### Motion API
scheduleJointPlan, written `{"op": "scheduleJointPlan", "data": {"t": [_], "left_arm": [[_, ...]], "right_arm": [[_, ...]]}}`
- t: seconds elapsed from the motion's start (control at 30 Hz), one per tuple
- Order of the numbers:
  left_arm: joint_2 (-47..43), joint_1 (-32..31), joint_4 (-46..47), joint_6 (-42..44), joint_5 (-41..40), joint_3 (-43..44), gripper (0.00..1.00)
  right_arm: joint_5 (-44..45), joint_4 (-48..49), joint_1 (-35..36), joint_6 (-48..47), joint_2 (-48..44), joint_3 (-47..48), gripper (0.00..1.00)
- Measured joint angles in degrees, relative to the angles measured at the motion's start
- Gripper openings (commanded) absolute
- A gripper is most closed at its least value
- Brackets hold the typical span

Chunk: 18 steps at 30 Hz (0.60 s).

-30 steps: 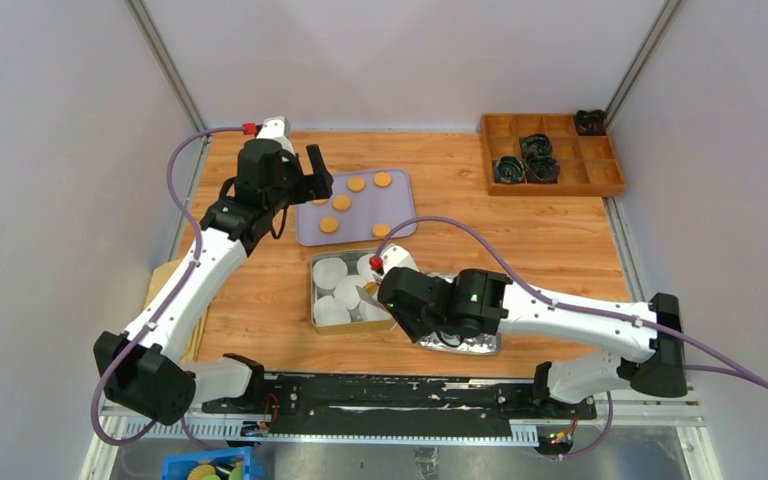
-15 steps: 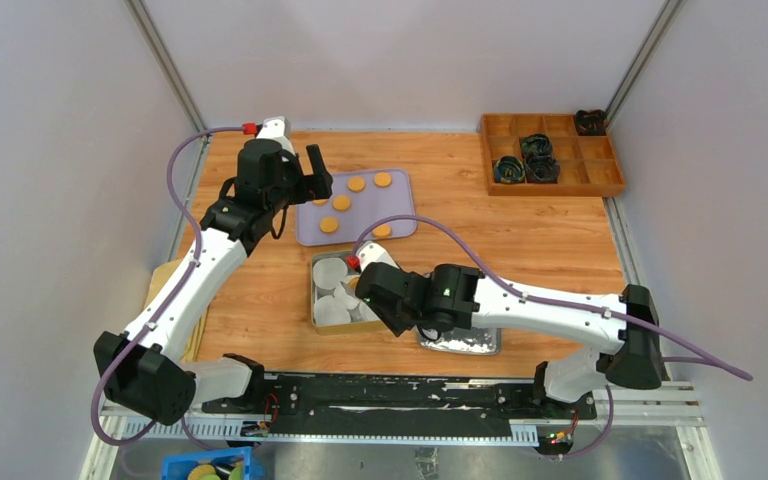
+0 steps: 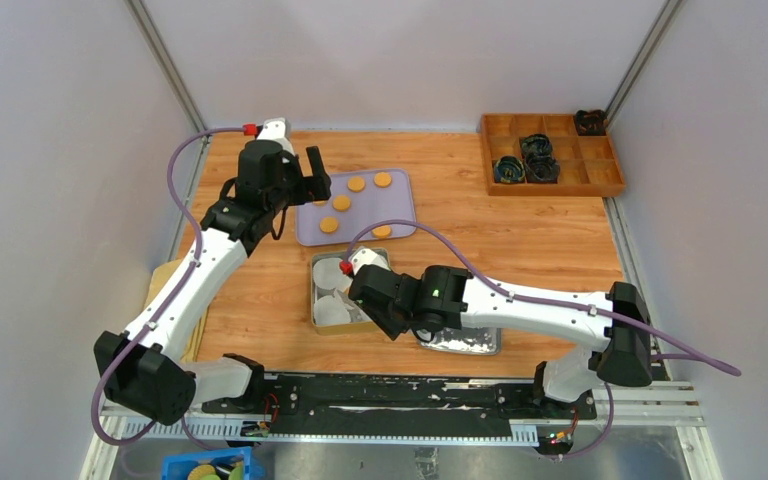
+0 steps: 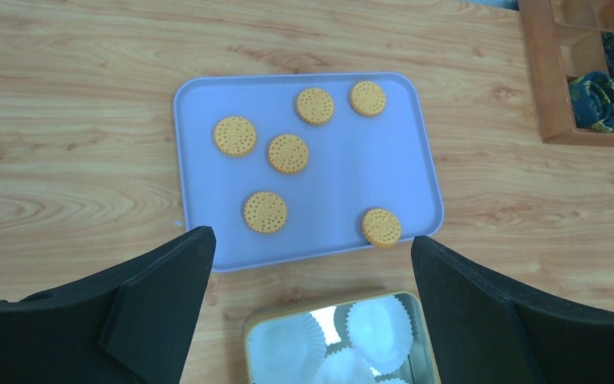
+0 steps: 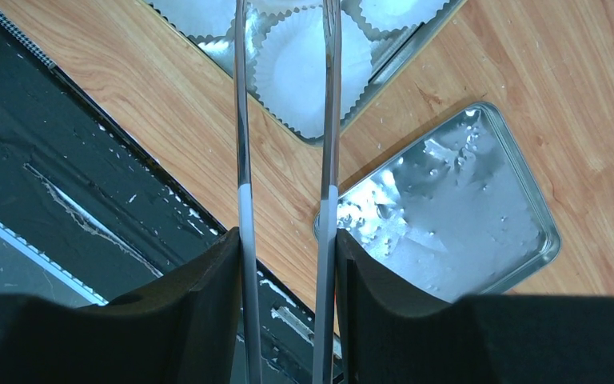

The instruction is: Pack the cookies

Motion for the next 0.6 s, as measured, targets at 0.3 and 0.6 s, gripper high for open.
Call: {"op": "scheduleJointPlan", "data": {"t": [0.3, 0.6], "left_arm": [[0.0, 0.0, 0.0, 0.0, 0.0, -0.5, 1.00], [0.0, 0.0, -0.1, 0.2, -0.1, -0.7, 1.00]], "right_arm": [[0.1, -2.1, 0.0, 0.5, 0.1, 0.0, 0.19], [1.6, -3.3, 0.0, 0.7, 1.9, 1.8, 0.44]]}}
